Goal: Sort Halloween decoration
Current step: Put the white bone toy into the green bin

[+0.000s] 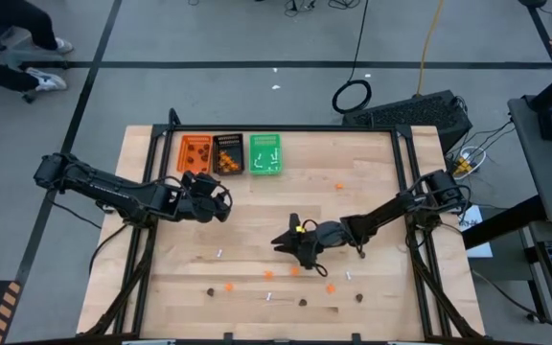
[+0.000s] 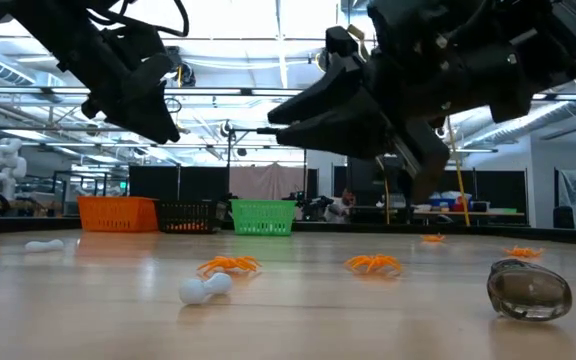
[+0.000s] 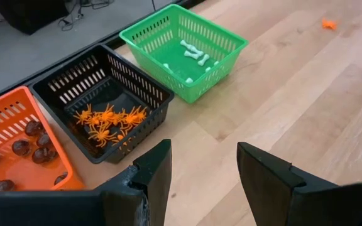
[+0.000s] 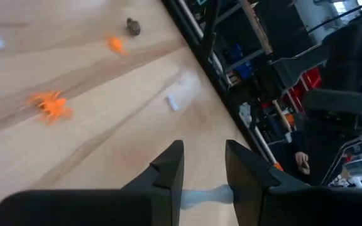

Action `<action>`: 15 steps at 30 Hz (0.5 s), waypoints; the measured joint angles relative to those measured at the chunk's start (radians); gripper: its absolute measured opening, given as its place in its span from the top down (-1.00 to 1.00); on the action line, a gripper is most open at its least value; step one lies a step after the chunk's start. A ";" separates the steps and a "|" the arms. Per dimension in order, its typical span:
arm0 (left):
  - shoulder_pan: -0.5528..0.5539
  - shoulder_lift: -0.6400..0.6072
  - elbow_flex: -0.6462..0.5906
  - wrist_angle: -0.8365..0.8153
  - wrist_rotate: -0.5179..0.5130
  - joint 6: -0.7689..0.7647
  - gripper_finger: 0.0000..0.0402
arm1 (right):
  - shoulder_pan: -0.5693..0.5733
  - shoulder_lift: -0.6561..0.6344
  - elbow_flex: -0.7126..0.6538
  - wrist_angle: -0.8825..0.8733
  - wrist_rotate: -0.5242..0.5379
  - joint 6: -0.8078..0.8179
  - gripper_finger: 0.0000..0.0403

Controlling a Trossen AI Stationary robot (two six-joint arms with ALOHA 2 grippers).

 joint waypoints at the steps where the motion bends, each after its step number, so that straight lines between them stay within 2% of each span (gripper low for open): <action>1: 0.000 0.000 0.000 0.000 -0.004 0.000 0.11 | 0.000 0.000 0.007 0.000 0.000 0.007 0.60; 7: 0.000 0.000 0.000 0.001 -0.014 0.000 0.11 | -0.018 0.000 0.053 0.002 0.021 0.154 0.60; 15: 0.000 0.000 0.000 -0.002 -0.003 0.000 0.11 | -0.084 0.000 0.087 0.001 -0.010 0.218 0.60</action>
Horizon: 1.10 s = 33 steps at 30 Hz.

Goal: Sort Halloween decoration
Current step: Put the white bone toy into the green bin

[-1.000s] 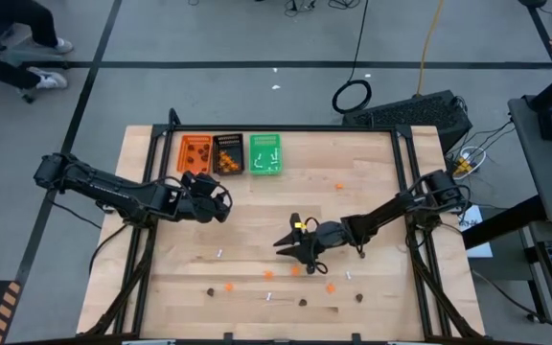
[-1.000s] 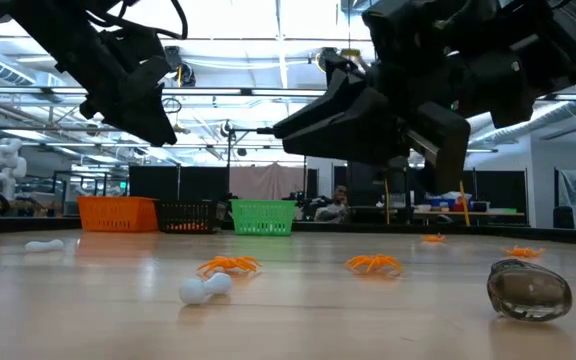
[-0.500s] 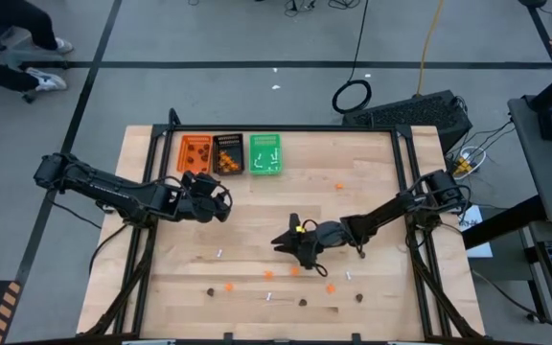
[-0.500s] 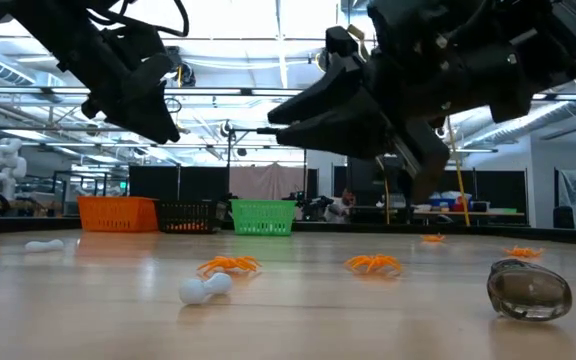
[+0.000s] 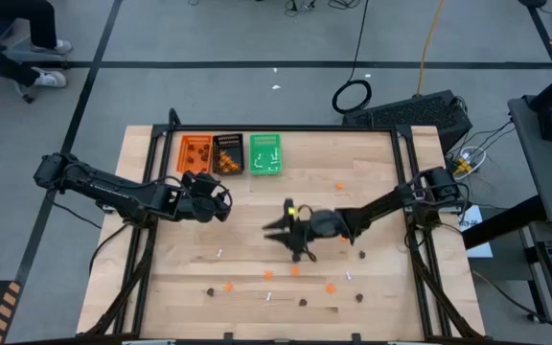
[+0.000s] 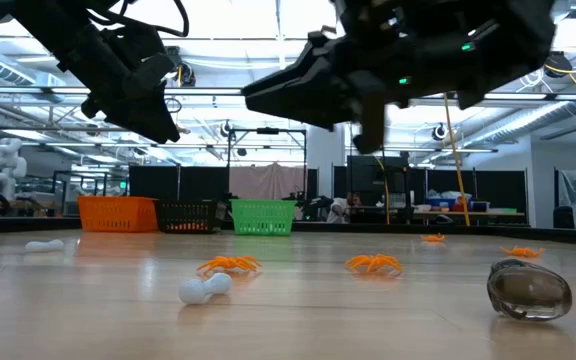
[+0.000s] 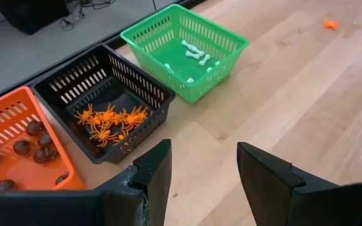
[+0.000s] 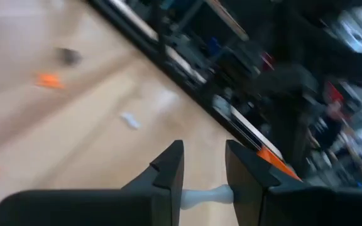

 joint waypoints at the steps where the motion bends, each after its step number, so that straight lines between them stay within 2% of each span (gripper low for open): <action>1: 0.000 0.000 0.000 -0.001 0.007 0.000 0.11 | -0.018 0.000 0.007 0.000 0.002 0.016 0.60; 5: -0.016 0.000 0.000 -0.001 0.016 -0.002 0.11 | -0.109 0.000 0.028 0.012 -0.033 0.101 0.60; 10: -0.052 0.000 0.000 0.000 0.018 -0.008 0.11 | -0.266 0.000 0.051 0.053 -0.122 0.306 0.60; 19: -0.083 0.000 -0.001 0.100 0.016 0.000 0.11 | -0.501 0.000 0.102 -0.034 -0.206 0.657 0.60; 27: -0.084 0.000 -0.001 0.187 0.012 0.026 0.11 | -0.530 0.073 0.124 -0.010 -0.211 0.738 0.60; 33: -0.091 0.000 -0.001 0.200 0.013 0.027 0.11 | -0.529 0.122 0.202 -0.122 -0.178 0.793 0.55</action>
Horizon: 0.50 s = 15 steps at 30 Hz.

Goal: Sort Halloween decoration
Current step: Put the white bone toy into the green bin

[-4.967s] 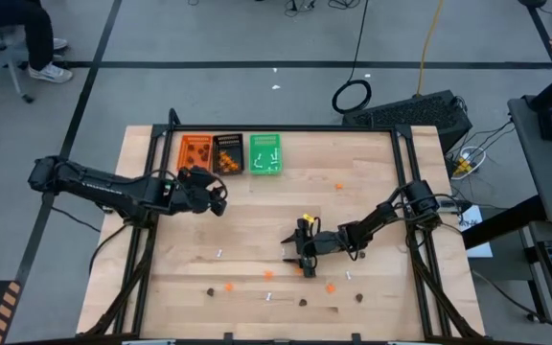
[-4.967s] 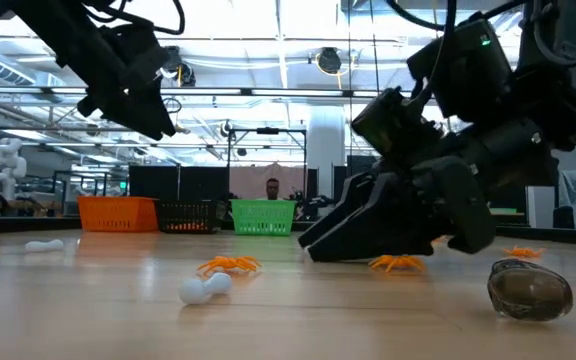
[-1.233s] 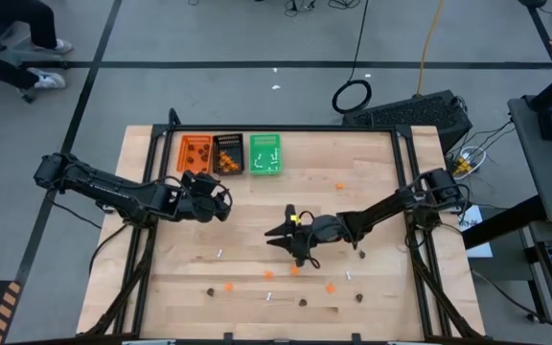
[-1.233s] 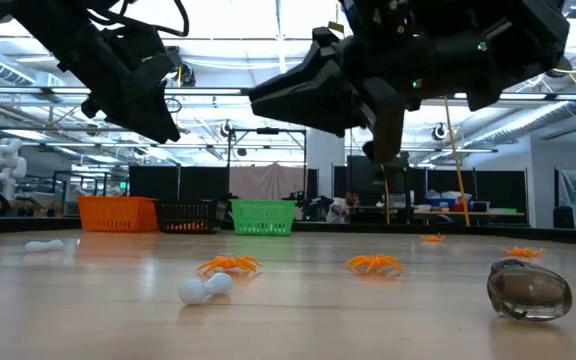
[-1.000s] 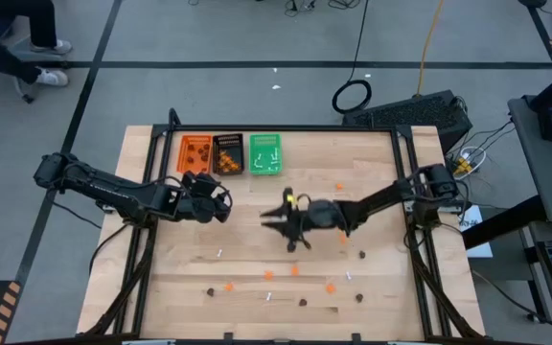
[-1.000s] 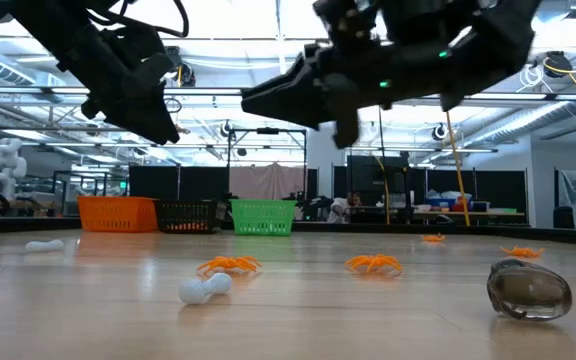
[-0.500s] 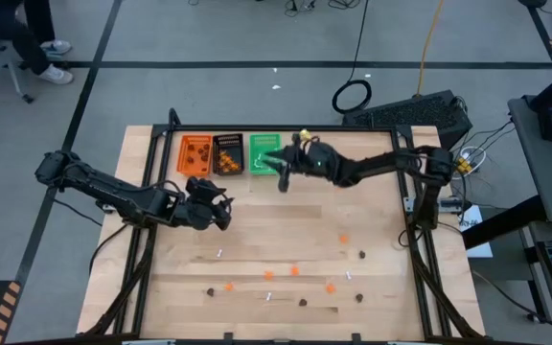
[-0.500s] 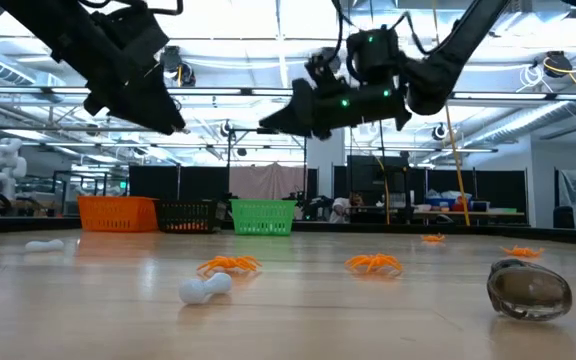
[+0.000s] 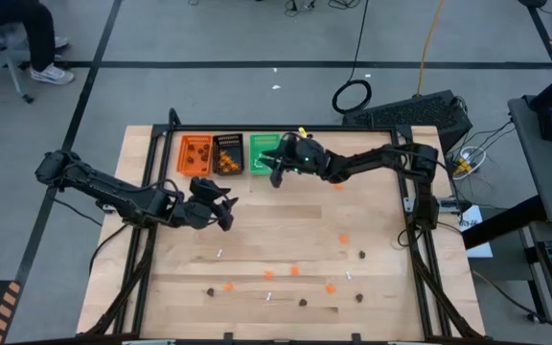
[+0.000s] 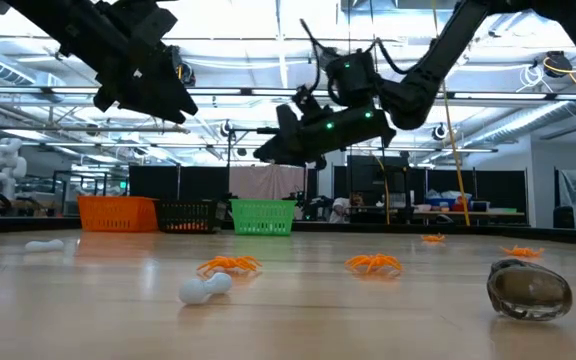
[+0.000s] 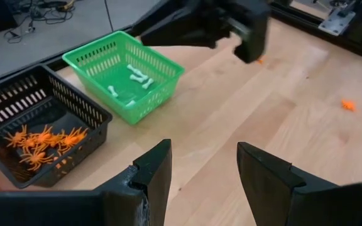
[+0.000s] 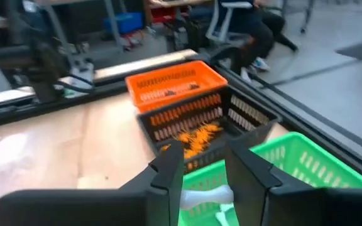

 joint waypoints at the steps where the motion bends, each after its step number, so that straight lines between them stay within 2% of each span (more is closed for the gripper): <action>1: -0.004 0.000 0.000 0.000 0.000 0.004 0.11 | 0.000 0.000 0.010 -0.031 0.016 0.001 0.53; 5: -0.020 0.000 0.000 0.006 0.000 0.021 0.11 | 0.000 0.000 0.036 -0.104 0.050 -0.008 0.37; 11: -0.025 0.000 0.000 0.009 -0.001 0.023 0.11 | 0.000 0.000 0.038 -0.111 0.048 -0.007 0.13; 15: -0.040 0.000 0.000 0.007 -0.002 0.029 0.11 | 0.013 -0.036 0.038 -0.149 -0.002 -0.032 0.04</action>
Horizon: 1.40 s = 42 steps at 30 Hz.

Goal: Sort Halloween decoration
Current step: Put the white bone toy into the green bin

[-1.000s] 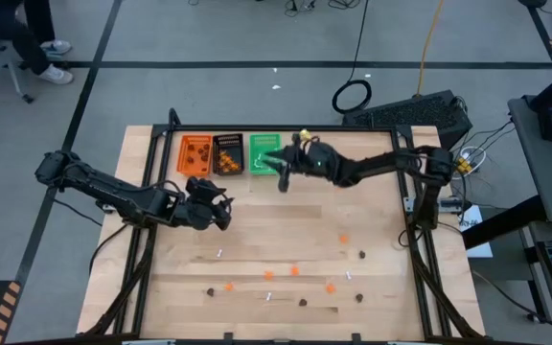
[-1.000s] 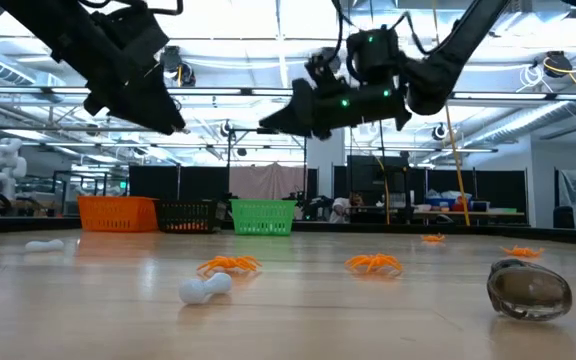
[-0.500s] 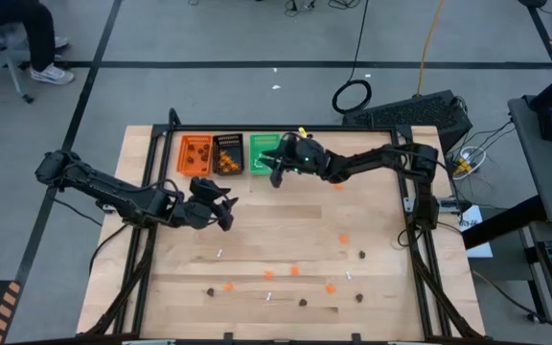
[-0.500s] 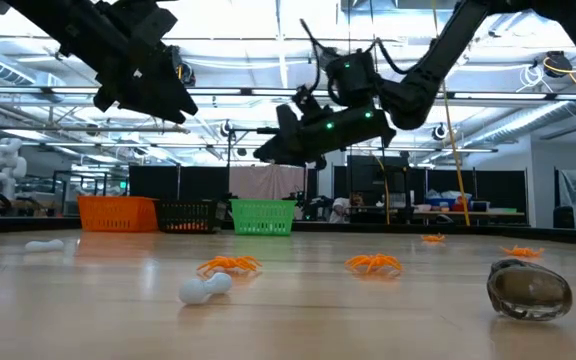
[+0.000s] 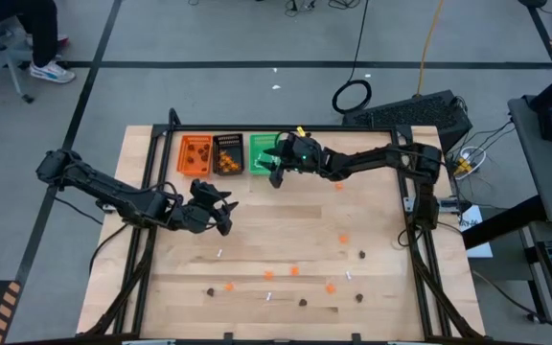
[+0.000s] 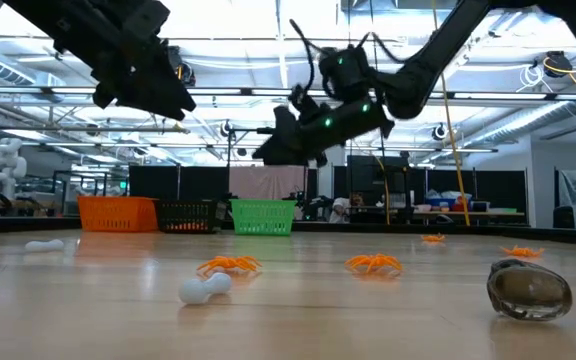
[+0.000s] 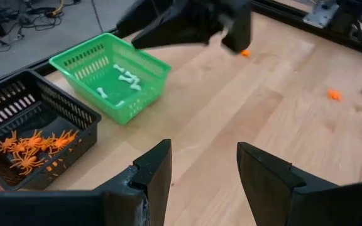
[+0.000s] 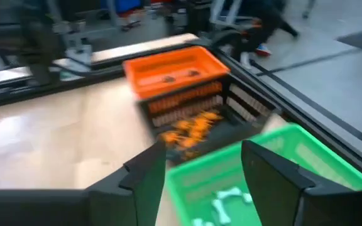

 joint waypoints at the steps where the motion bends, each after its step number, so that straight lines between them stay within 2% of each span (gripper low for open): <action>1: -0.008 0.000 0.000 -0.002 0.002 0.012 0.11 | 0.008 -0.021 0.000 -0.021 -0.014 -0.011 0.03; 7: -0.089 0.000 0.000 -0.018 0.016 0.100 0.11 | 0.125 -0.169 -0.005 -0.255 -0.031 -0.173 0.07; 10: -0.135 0.001 0.000 -0.026 0.059 0.159 0.11 | 0.208 -0.224 -0.030 -0.345 -0.032 -0.208 0.10; 18: -0.224 0.069 0.000 -0.027 0.243 0.307 0.11 | 0.428 -0.248 -0.153 -0.361 -0.030 -0.173 0.13; 24: -0.269 0.172 0.000 -0.035 0.280 0.336 0.11 | 0.577 -0.243 -0.190 -0.340 -0.003 -0.149 0.13; 30: -0.282 0.247 0.000 -0.054 0.438 0.260 0.11 | 0.667 -0.242 -0.216 -0.263 0.082 -0.140 0.13; 36: -0.282 0.276 0.000 -0.092 0.457 0.140 0.11 | 0.694 -0.243 -0.261 -0.127 0.108 -0.132 0.13; 42: -0.282 0.278 0.001 -0.165 0.454 -0.105 0.11 | 0.694 -0.242 -0.296 -0.065 0.108 -0.124 0.13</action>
